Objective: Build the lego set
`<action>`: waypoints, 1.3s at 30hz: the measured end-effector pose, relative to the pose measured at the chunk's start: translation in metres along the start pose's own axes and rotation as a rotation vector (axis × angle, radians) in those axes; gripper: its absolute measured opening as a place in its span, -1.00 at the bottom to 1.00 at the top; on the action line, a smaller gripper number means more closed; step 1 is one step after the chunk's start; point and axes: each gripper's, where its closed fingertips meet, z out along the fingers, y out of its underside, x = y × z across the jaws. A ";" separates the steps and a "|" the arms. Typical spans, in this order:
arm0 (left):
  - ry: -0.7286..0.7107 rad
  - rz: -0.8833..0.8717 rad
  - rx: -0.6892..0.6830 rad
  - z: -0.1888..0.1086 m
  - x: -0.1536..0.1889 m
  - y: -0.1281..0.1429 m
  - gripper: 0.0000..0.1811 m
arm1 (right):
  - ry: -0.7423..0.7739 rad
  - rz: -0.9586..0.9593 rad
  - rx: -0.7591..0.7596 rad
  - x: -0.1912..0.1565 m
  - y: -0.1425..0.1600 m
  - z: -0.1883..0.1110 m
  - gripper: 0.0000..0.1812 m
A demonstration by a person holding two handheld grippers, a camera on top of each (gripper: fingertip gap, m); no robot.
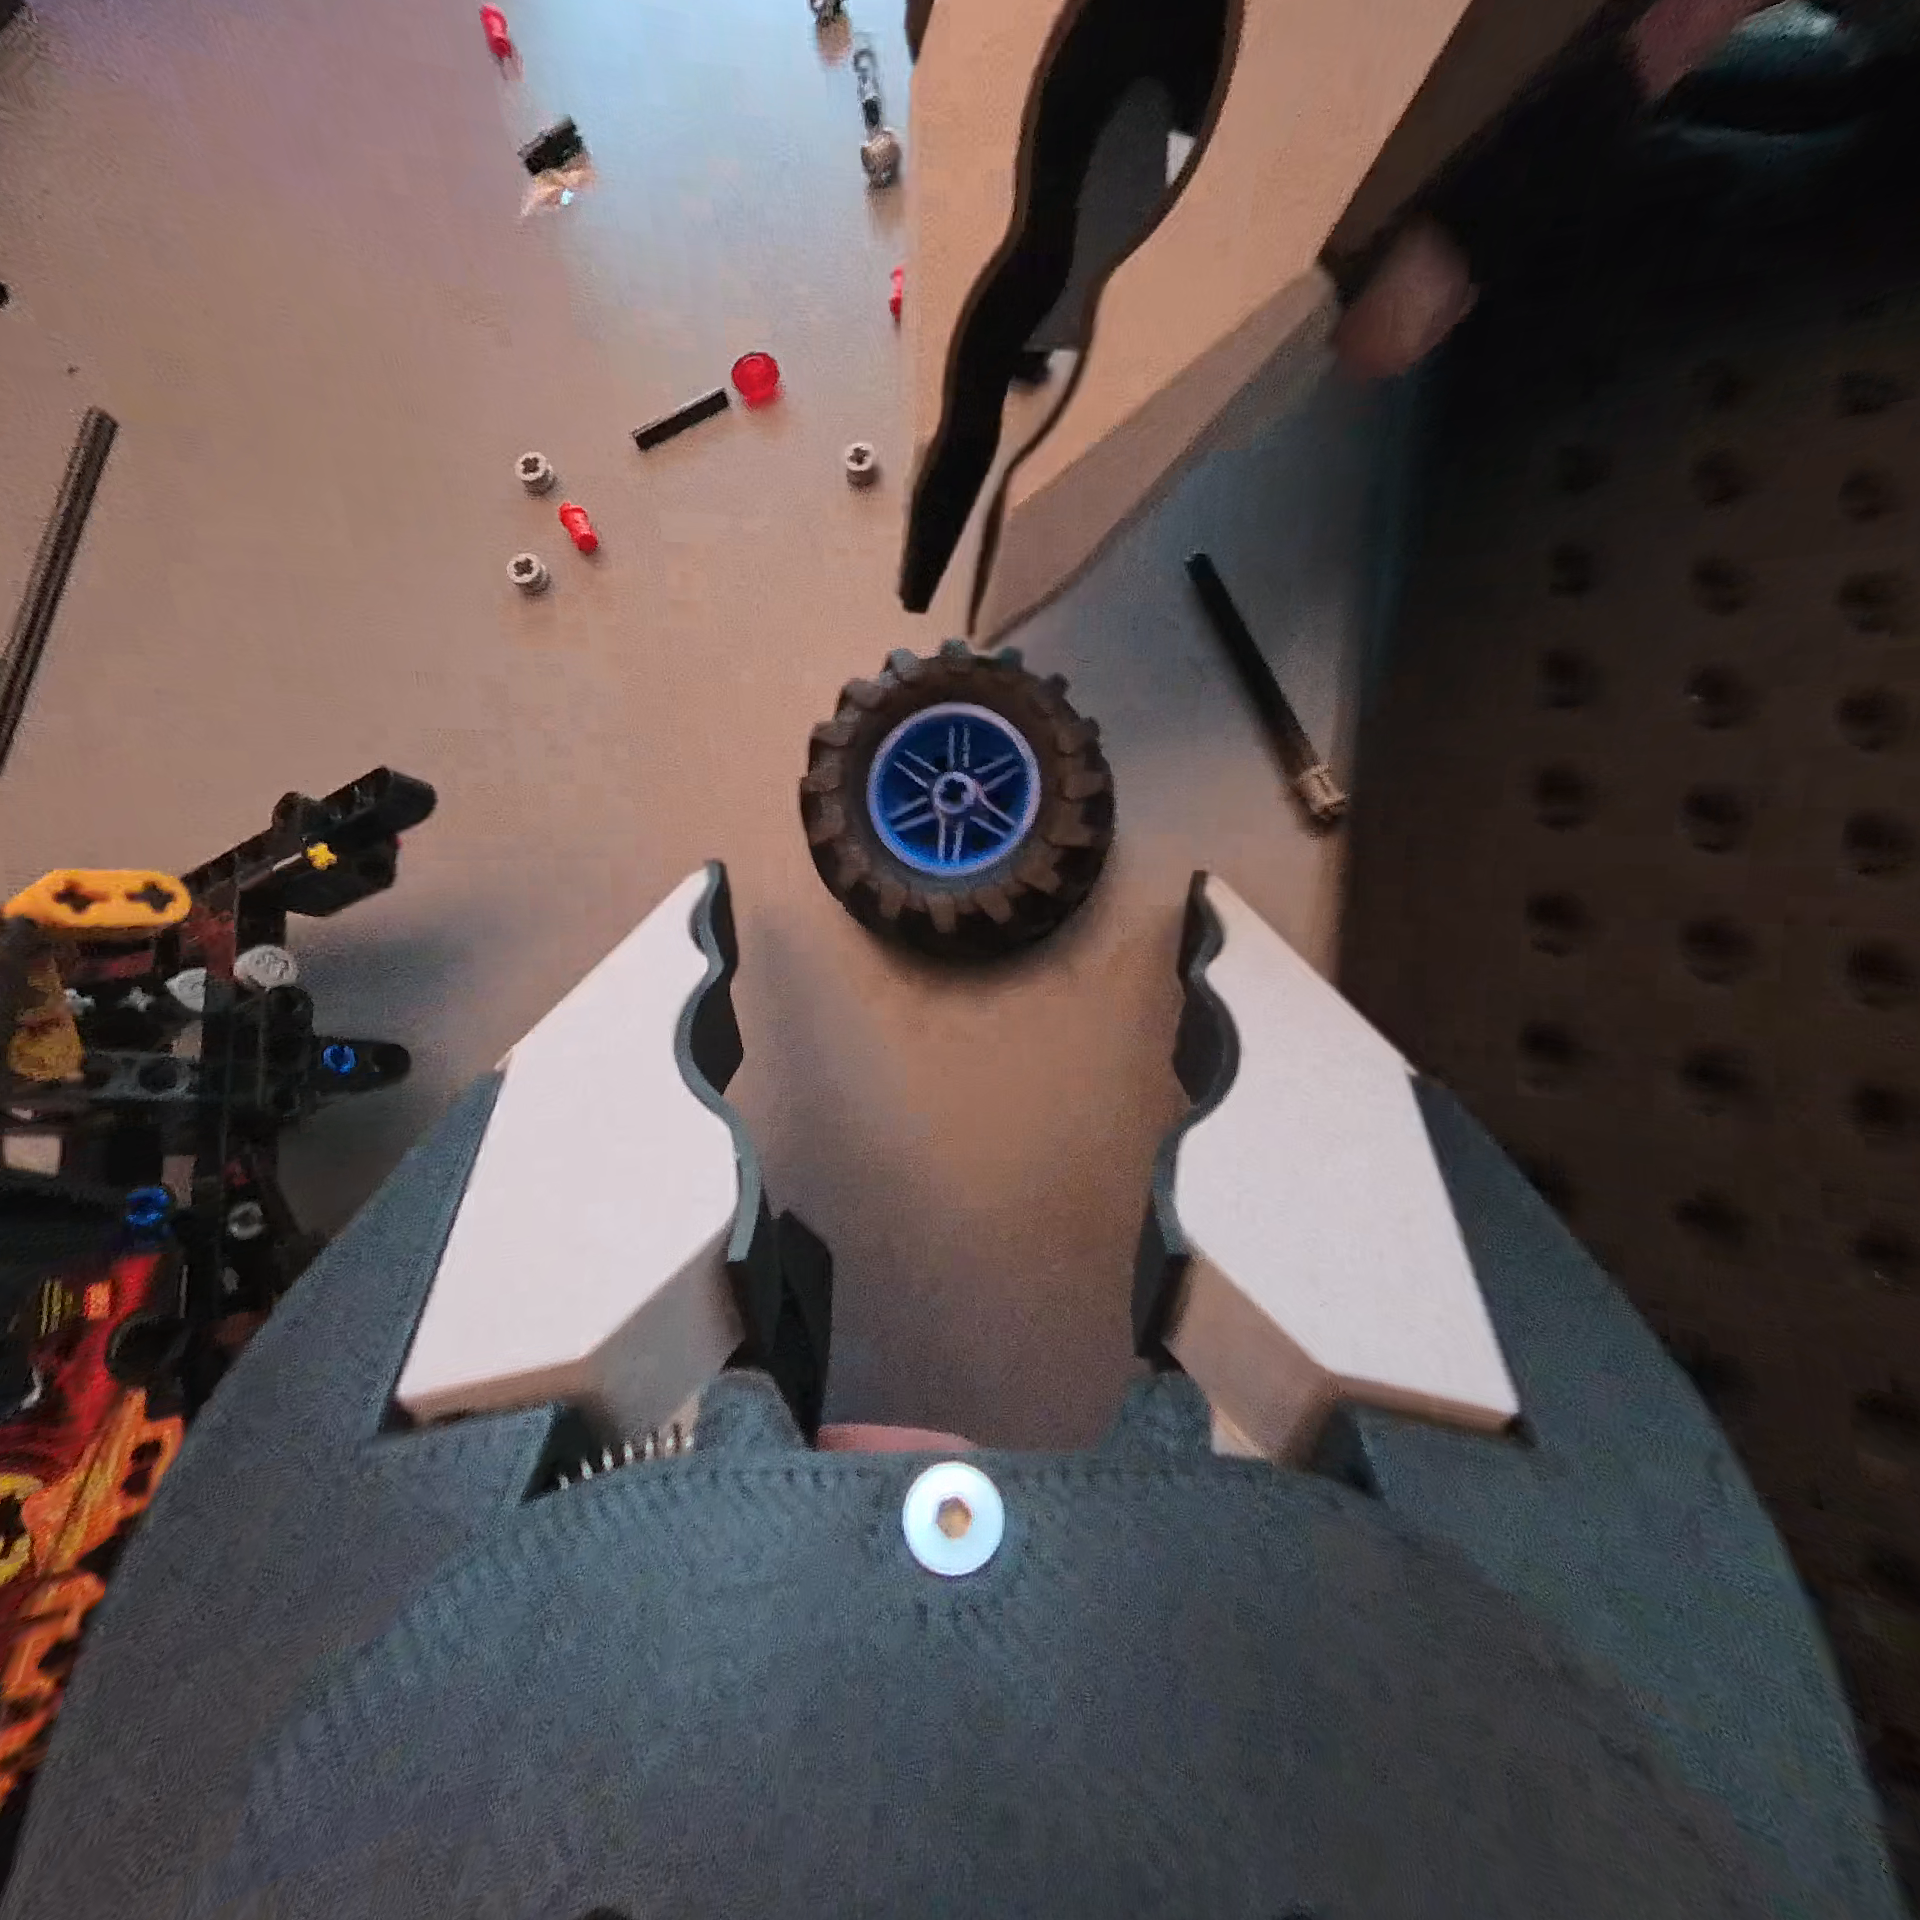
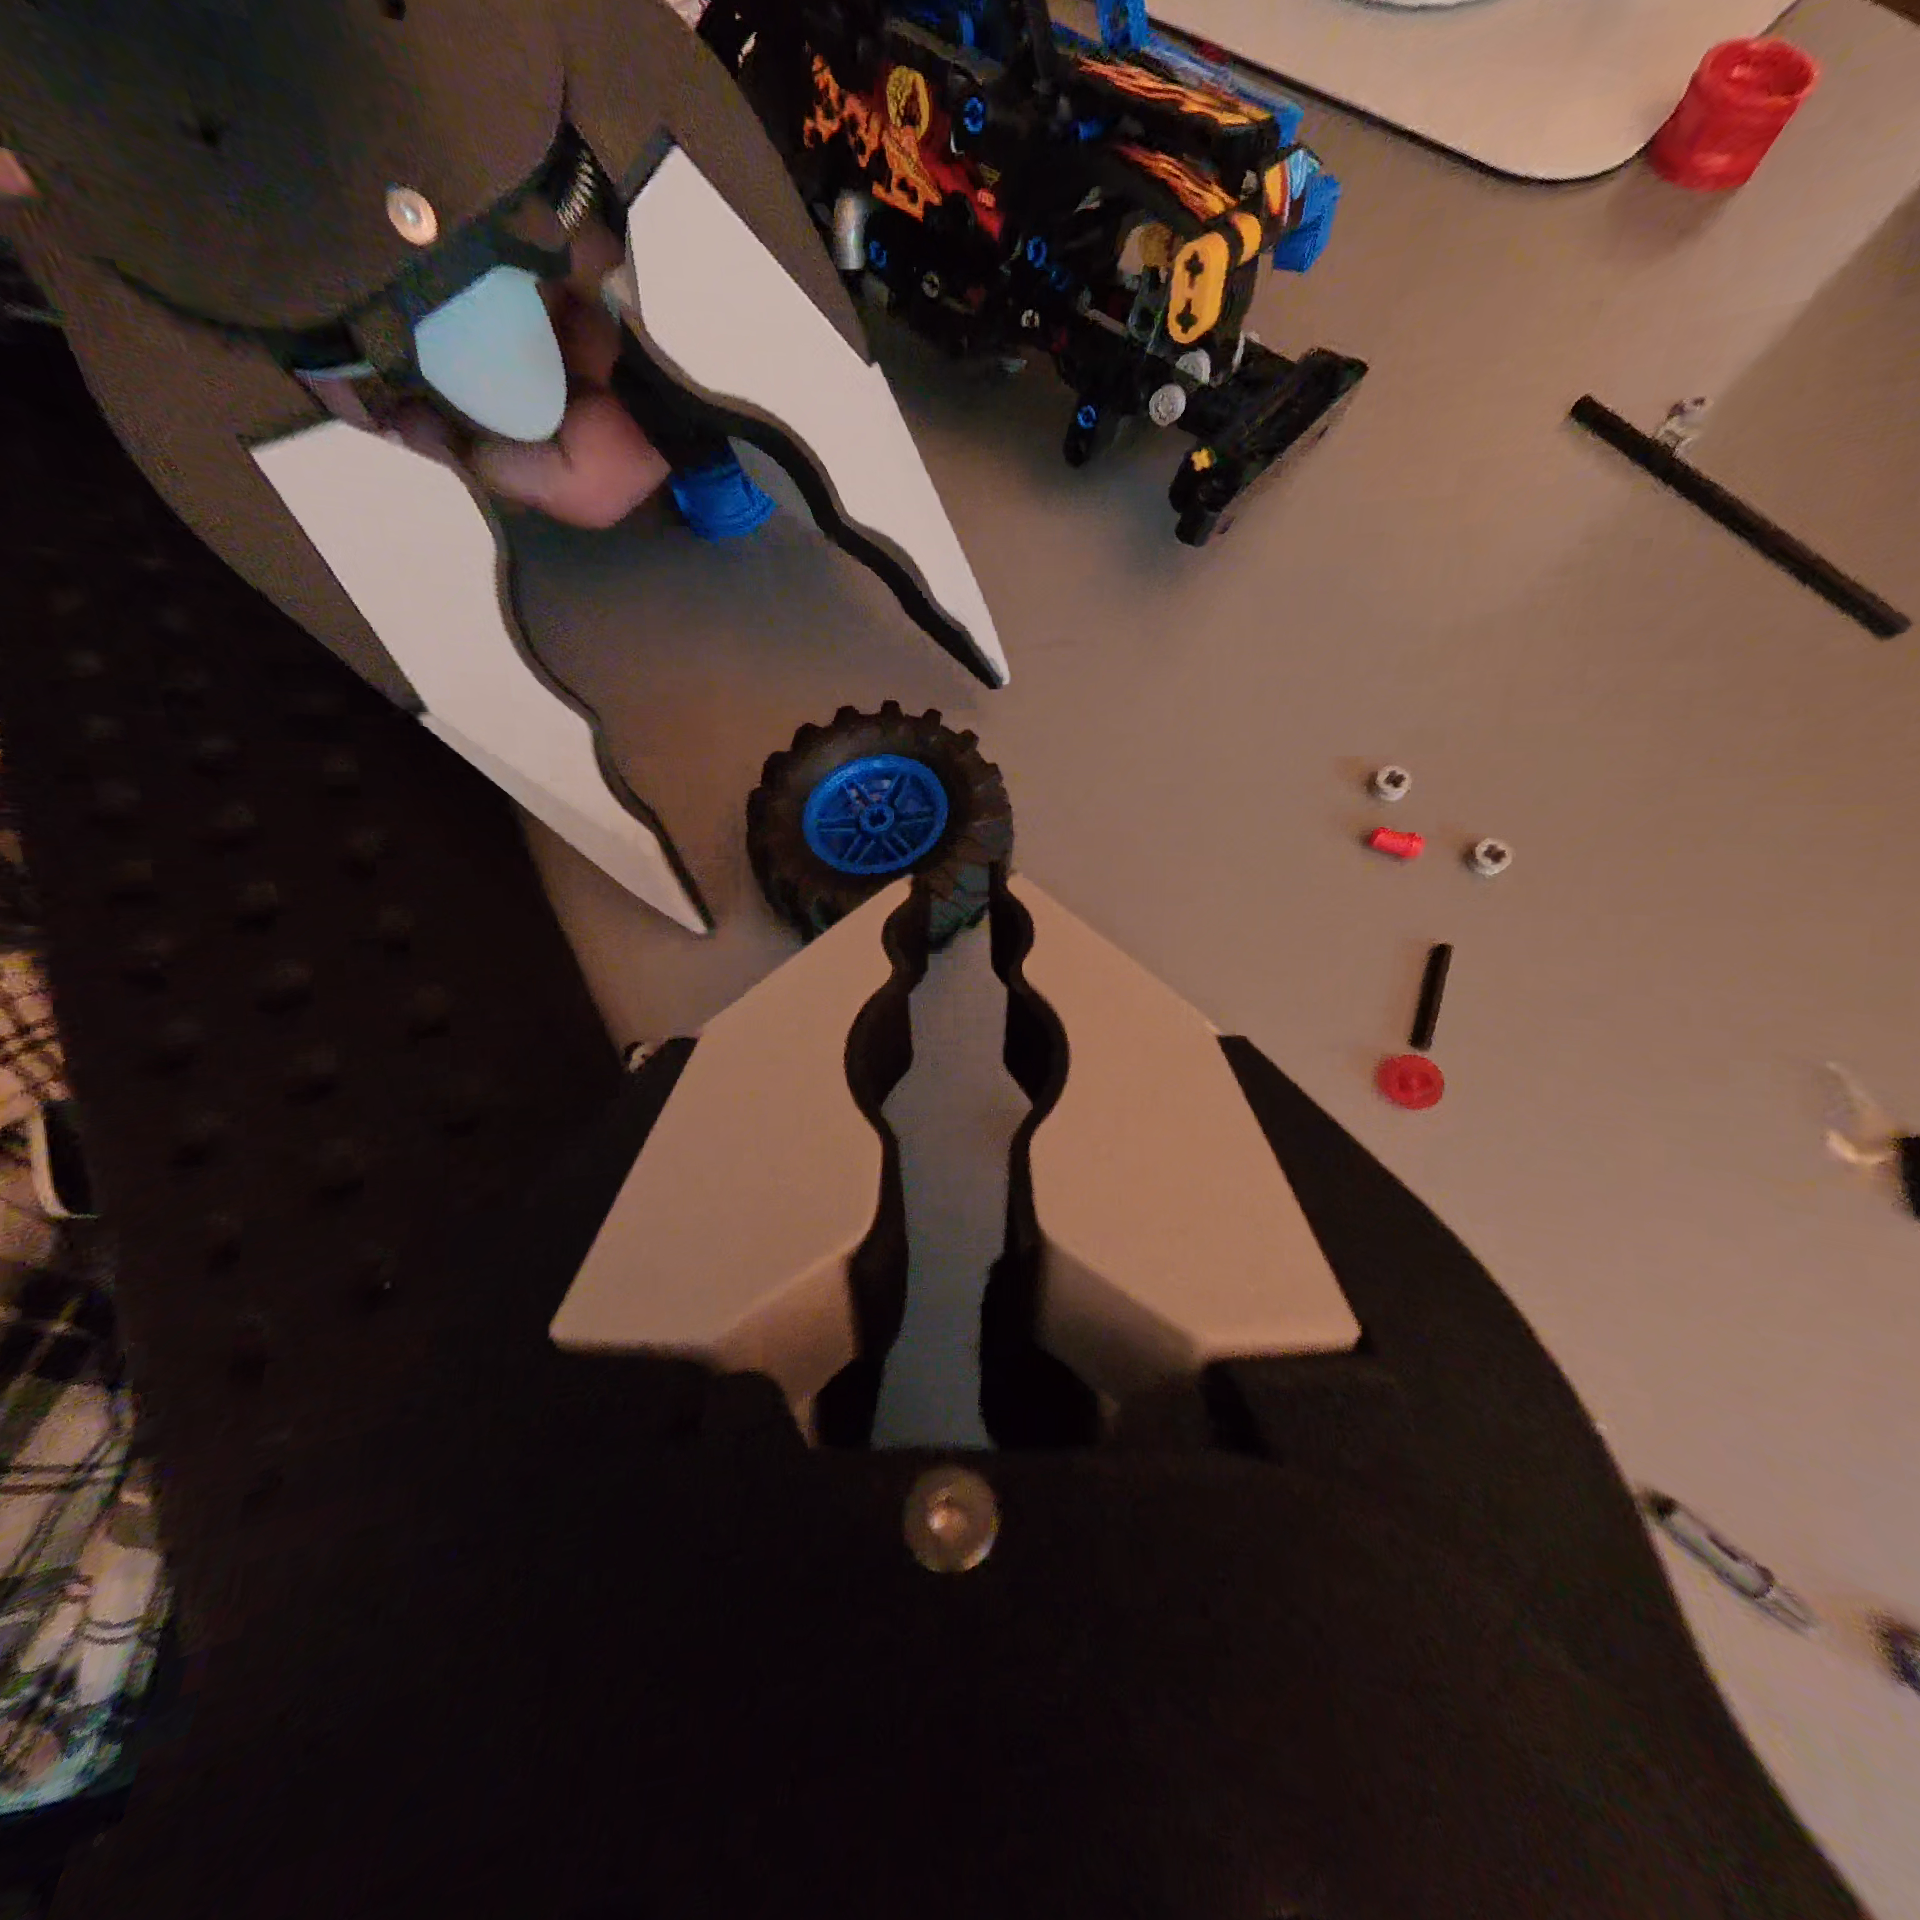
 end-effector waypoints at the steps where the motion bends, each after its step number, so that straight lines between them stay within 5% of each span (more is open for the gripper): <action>1: 0.000 0.002 -0.018 0.005 -0.001 0.001 -0.16 | -0.015 0.028 -0.003 0.001 0.001 0.001 -0.87; 3: 0.002 0.013 -0.008 0.008 0.001 -0.002 -0.37 | -0.033 0.072 -0.005 0.002 0.002 0.001 -0.85; 10: -0.219 0.305 0.073 -0.001 0.004 -0.020 -0.38 | -0.126 0.189 0.000 -0.005 -0.002 0.001 -0.54; 14: -0.356 0.501 0.154 -0.015 0.004 -0.034 -0.38 | -0.246 0.235 0.060 -0.017 -0.014 -0.004 -0.62; 19: -0.321 0.486 0.277 -0.033 0.009 -0.050 -0.38 | -0.280 0.216 0.193 -0.022 -0.031 -0.018 -0.65; 25: -0.055 0.181 0.459 -0.062 0.018 -0.069 -0.30 | 0.013 -0.180 0.258 -0.032 -0.051 -0.035 -0.67; 27: -0.020 0.172 0.458 -0.063 0.020 -0.068 -0.45 | 0.143 -0.376 0.272 -0.039 -0.061 -0.041 -0.68; 30: -0.041 0.243 0.493 -0.071 0.023 -0.069 -0.70 | 0.308 -0.641 0.187 -0.047 -0.061 -0.041 -0.68; 35: -0.178 0.468 0.498 -0.081 0.032 -0.073 -0.71 | 0.436 -0.836 0.212 -0.056 -0.067 -0.049 -0.68; 39: -0.388 0.759 0.359 -0.061 0.031 -0.051 -0.71 | 0.301 -0.766 0.099 -0.050 -0.036 -0.033 -0.64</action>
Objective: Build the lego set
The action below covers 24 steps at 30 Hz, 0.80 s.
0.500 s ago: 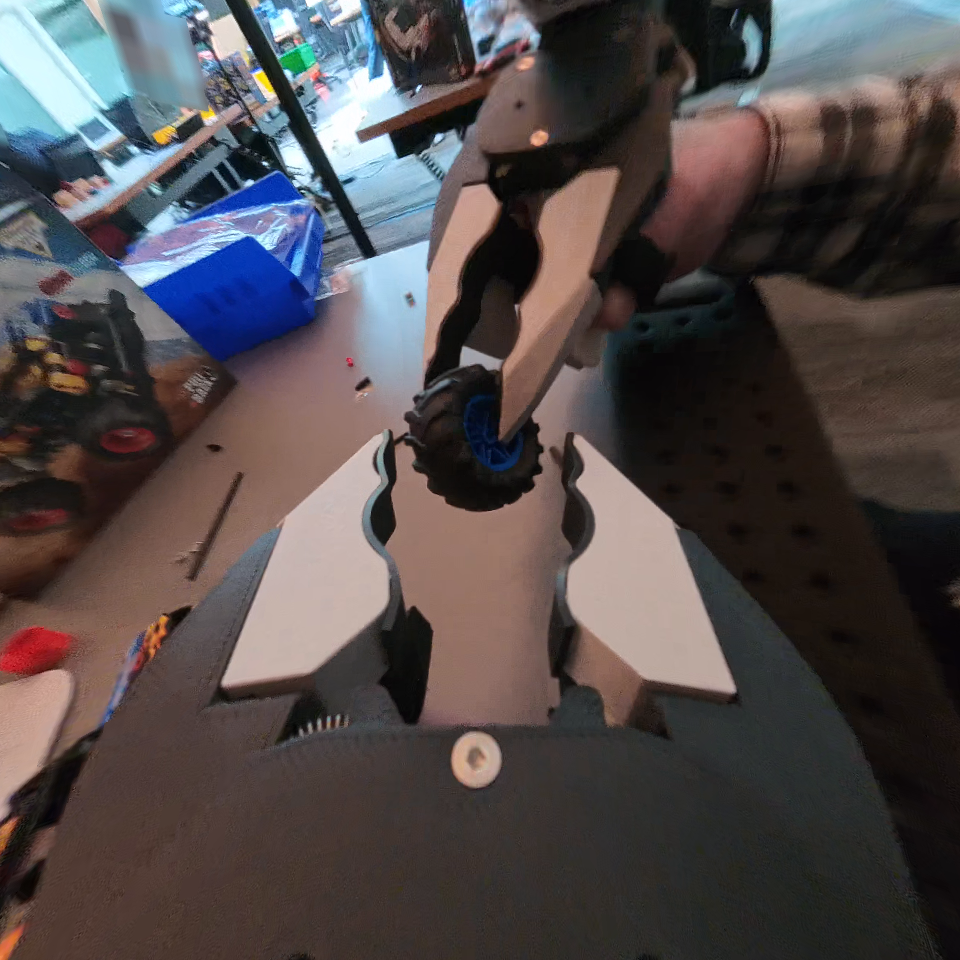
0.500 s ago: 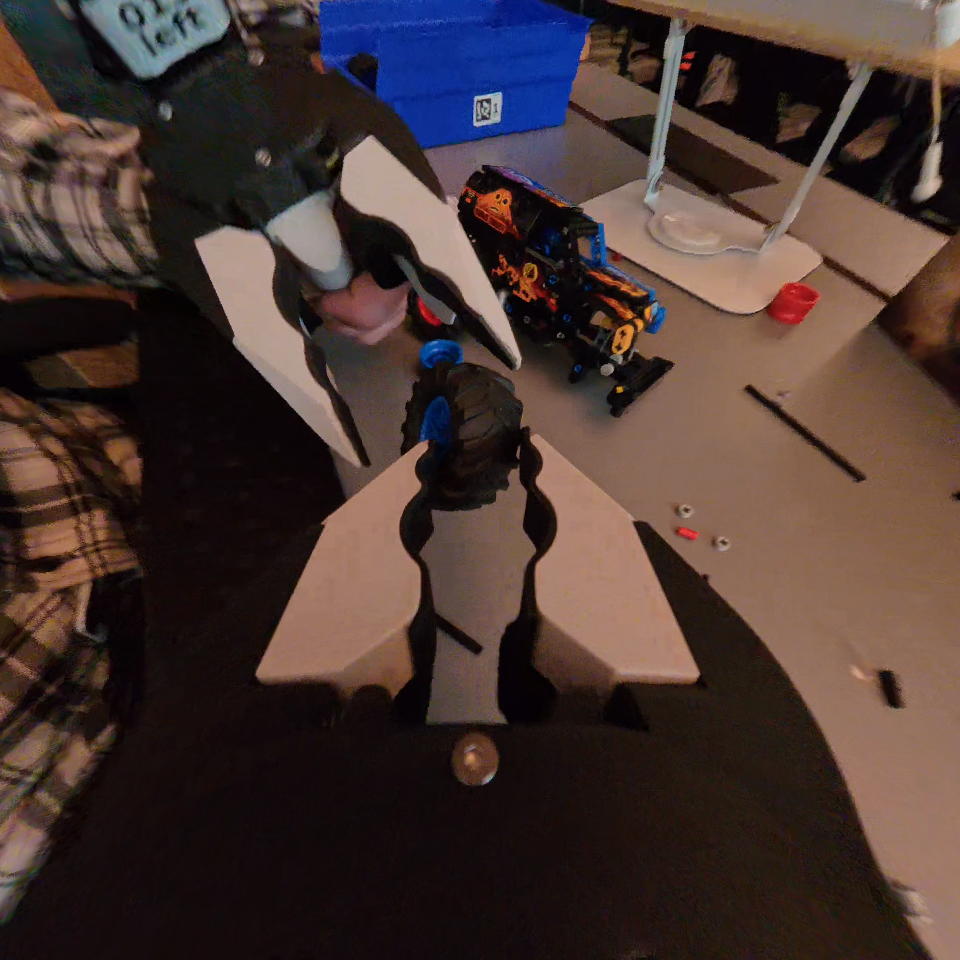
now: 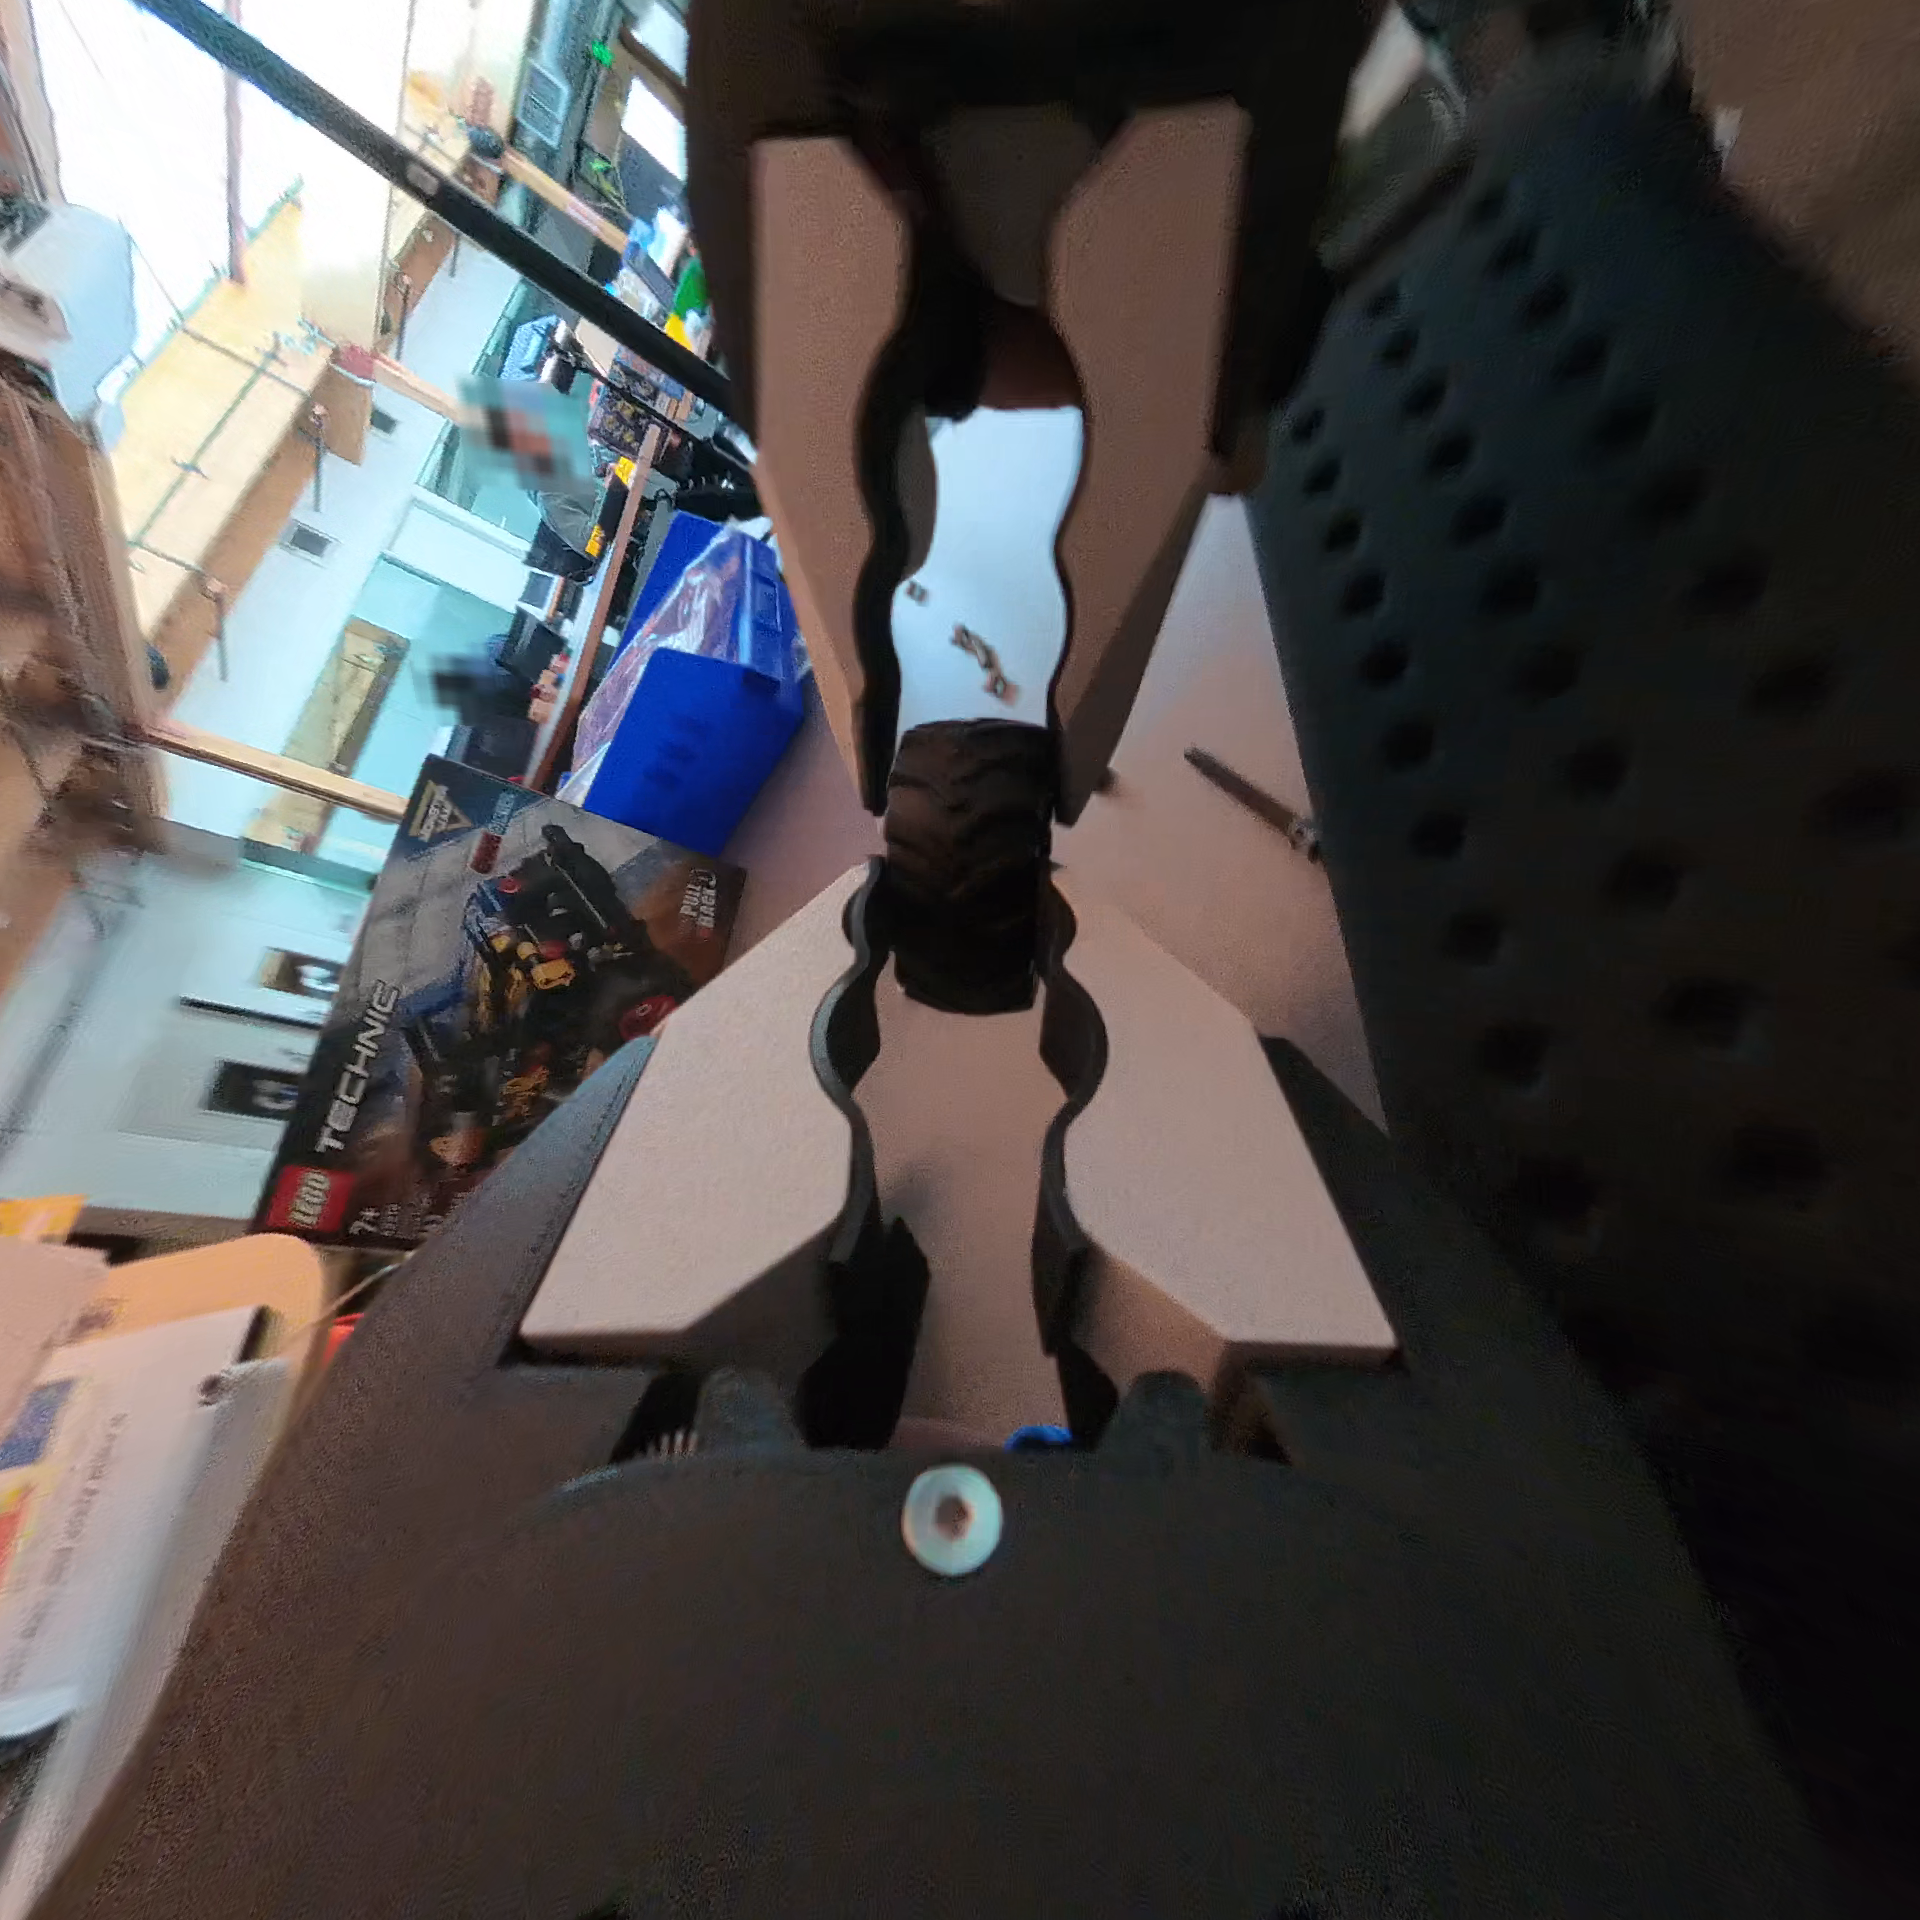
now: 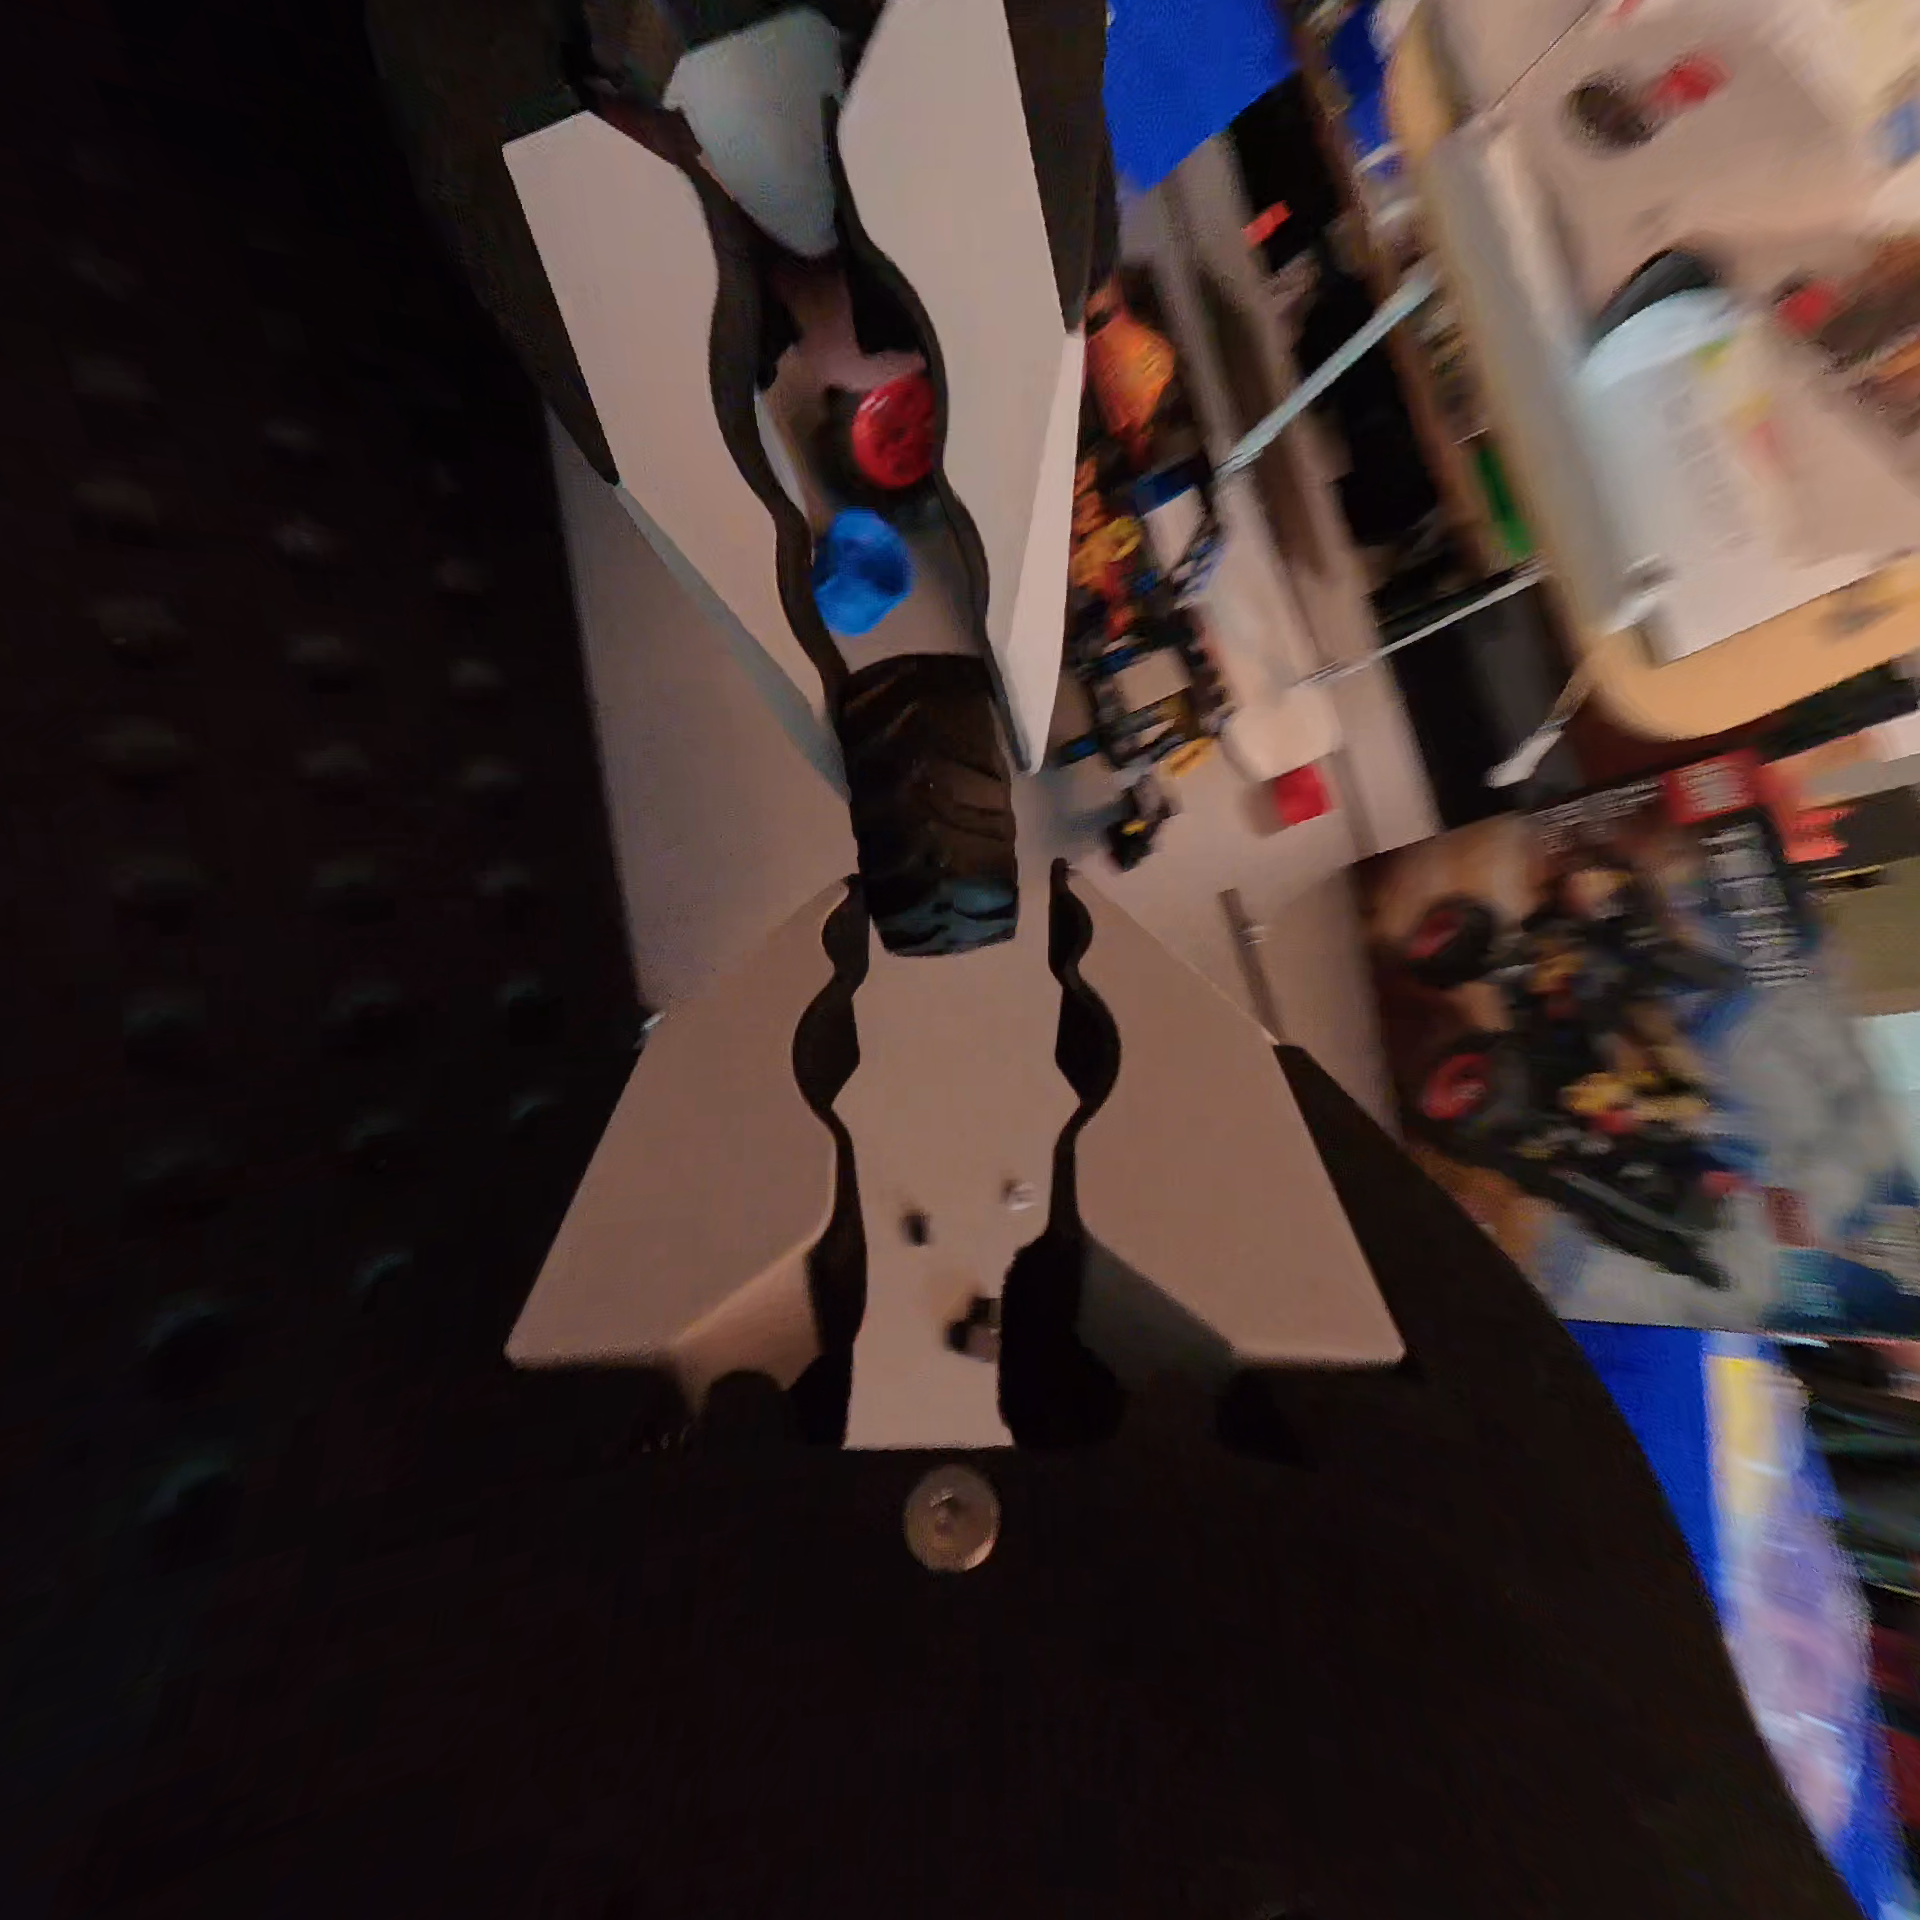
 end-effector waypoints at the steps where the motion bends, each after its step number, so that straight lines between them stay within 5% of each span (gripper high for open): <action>1: -0.004 0.039 -0.016 0.002 0.005 0.004 -0.71 | -0.052 0.037 -0.012 -0.006 0.007 0.003 -0.66; 8: 0.114 0.101 -0.145 0.012 0.038 0.036 -0.70 | -0.188 -0.058 -0.124 -0.036 0.037 0.030 -0.69; 24: 0.281 0.105 -0.224 0.009 0.057 0.042 -0.66 | -0.390 -0.135 -0.108 -0.052 0.029 0.027 -0.68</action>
